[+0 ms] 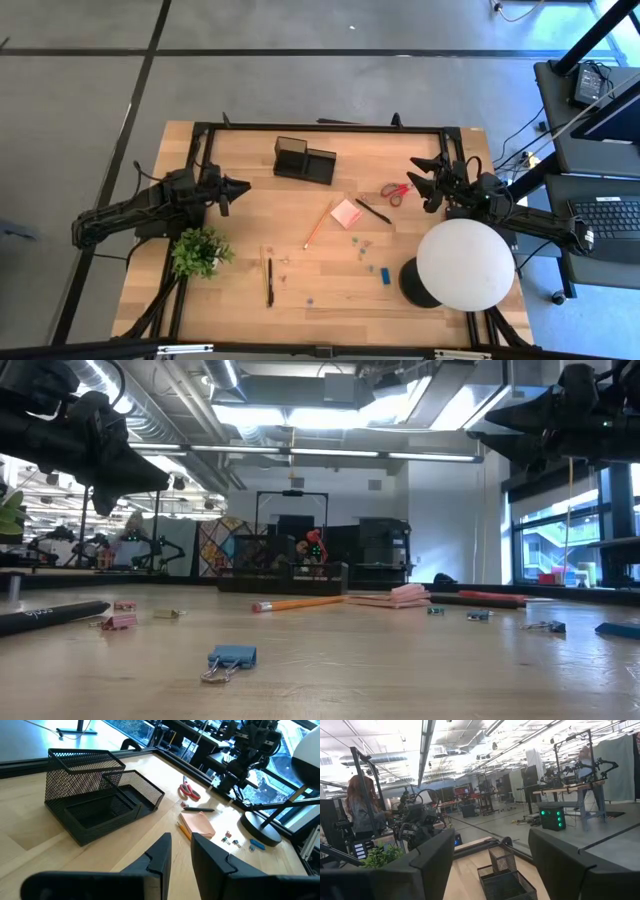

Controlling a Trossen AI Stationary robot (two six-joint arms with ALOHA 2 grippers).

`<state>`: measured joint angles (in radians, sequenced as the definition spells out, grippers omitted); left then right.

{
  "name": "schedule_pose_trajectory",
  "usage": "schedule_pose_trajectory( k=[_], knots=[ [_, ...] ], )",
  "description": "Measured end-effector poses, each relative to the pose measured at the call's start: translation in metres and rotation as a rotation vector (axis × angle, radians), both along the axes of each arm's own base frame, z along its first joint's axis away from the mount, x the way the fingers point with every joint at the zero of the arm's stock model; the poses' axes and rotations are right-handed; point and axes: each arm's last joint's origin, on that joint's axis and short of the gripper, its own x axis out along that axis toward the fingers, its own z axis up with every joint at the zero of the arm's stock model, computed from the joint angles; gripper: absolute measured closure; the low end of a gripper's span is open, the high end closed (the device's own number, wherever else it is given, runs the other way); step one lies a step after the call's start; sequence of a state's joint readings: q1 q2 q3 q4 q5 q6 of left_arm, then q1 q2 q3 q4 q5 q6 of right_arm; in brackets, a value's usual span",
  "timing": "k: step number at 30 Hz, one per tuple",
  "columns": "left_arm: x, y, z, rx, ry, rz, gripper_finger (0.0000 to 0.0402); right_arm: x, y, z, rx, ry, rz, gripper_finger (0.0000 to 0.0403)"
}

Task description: Pick and place office supplies into organizer

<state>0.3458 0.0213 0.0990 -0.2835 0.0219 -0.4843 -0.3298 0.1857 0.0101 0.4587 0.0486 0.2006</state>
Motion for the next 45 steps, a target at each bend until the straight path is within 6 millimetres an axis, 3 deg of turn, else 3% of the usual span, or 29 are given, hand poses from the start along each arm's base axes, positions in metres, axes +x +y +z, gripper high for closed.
schedule_pose_trajectory(
  k=[35, 40, 45],
  knots=[
    [0.0009, 0.001, 0.0068, -0.022, -0.083, 0.024, 0.0332, 0.0, -0.0001, 0.0, -0.049, 0.02, -0.018, 0.0146],
    [0.0011, 0.0011, 0.0086, -0.019, -0.102, 0.024, 0.0306, 0.0, -0.0001, -0.0001, -0.091, 0.037, -0.031, 0.0146],
    [0.0012, 0.0008, 0.0087, -0.02, -0.103, 0.013, 0.025, 0.0, -0.0001, -0.0001, -0.117, 0.048, -0.039, 0.0146]
  ],
)
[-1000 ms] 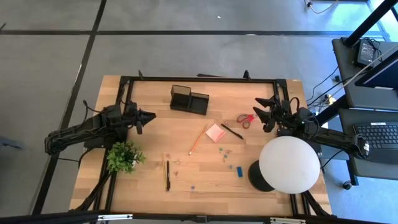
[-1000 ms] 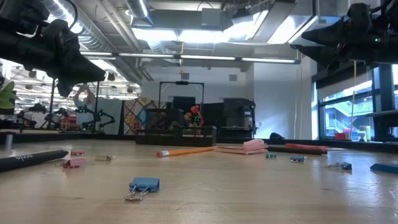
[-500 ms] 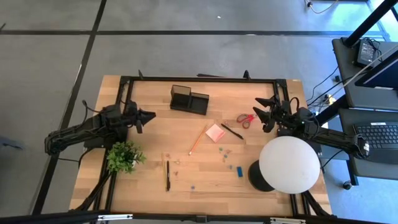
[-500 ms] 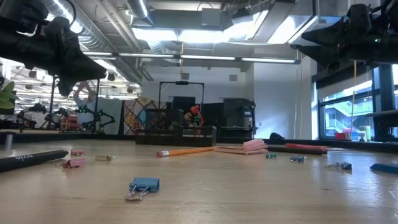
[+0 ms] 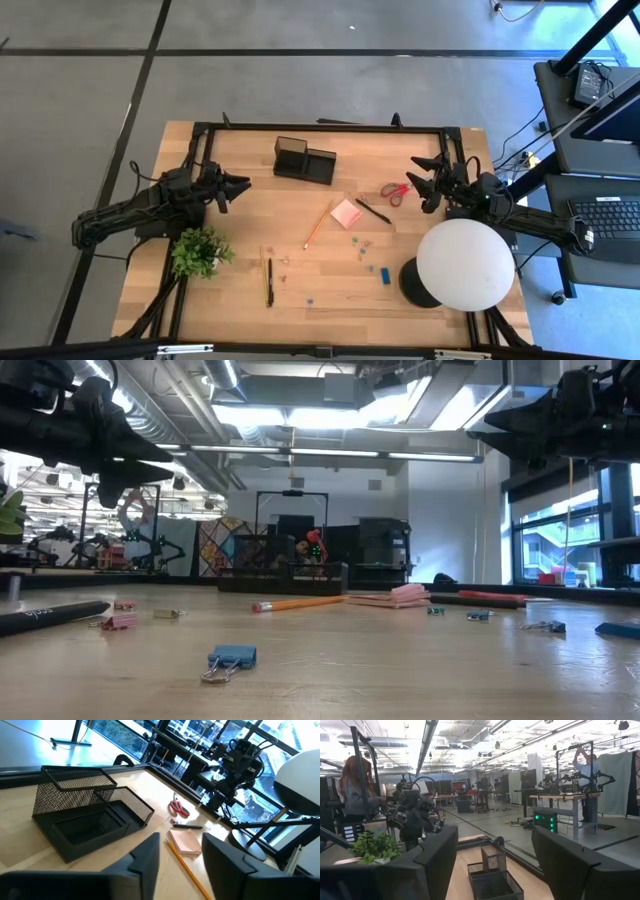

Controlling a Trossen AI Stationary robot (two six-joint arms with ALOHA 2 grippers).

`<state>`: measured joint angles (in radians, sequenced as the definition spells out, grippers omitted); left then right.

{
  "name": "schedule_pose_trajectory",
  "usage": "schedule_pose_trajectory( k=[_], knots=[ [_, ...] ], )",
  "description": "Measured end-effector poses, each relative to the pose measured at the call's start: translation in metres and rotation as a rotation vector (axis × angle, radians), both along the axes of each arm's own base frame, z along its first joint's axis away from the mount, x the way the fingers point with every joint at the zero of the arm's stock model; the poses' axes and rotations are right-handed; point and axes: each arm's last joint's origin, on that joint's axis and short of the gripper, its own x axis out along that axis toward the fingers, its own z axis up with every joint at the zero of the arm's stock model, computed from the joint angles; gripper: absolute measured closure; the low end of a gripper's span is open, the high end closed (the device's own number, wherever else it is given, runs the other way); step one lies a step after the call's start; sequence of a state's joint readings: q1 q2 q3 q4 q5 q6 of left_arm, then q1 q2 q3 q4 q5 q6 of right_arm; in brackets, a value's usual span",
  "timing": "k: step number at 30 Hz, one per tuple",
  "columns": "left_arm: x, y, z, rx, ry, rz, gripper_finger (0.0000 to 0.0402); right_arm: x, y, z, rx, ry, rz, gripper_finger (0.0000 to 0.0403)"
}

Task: Pick and place office supplies into organizer
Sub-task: Put the black pen into the black desk organizer

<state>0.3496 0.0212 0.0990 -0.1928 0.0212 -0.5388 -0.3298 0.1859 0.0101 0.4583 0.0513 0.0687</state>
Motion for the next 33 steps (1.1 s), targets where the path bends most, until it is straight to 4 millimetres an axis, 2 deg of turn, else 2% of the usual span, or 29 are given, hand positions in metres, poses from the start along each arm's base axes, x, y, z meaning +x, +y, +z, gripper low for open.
schedule_pose_trajectory(
  k=[6, 12, 16, 22, 27, 33],
  knots=[
    [0.0, 0.0, -0.002, 0.019, 0.033, -0.002, 0.018, 0.0, 0.0, 0.0, -0.002, 0.002, -0.001, 0.0146],
    [0.0, 0.0, -0.001, -0.039, 0.001, 0.008, 0.0163, 0.0, 0.0, -0.002, 0.004, 0.018, -0.001, 0.0146],
    [-0.004, -0.002, 0.027, -0.013, -0.057, -0.013, 0.0166, 0.001, 0.0, -0.002, 0.005, 0.022, -0.001, 0.0146],
    [-0.007, -0.002, 0.065, -0.028, 0.15, -0.015, 0.0166, 0.001, 0.0, -0.002, -0.017, 0.031, -0.008, 0.0146],
    [0.015, 0.004, 0.091, -0.074, 0.324, -0.06, 0.0165, 0.001, 0.0, -0.002, -0.016, 0.031, -0.008, 0.0146],
    [0.059, 0.0, 0.115, -0.207, 0.578, -0.187, 0.0167, 0.001, 0.0, -0.002, -0.041, 0.042, -0.015, 0.0146]
  ],
)
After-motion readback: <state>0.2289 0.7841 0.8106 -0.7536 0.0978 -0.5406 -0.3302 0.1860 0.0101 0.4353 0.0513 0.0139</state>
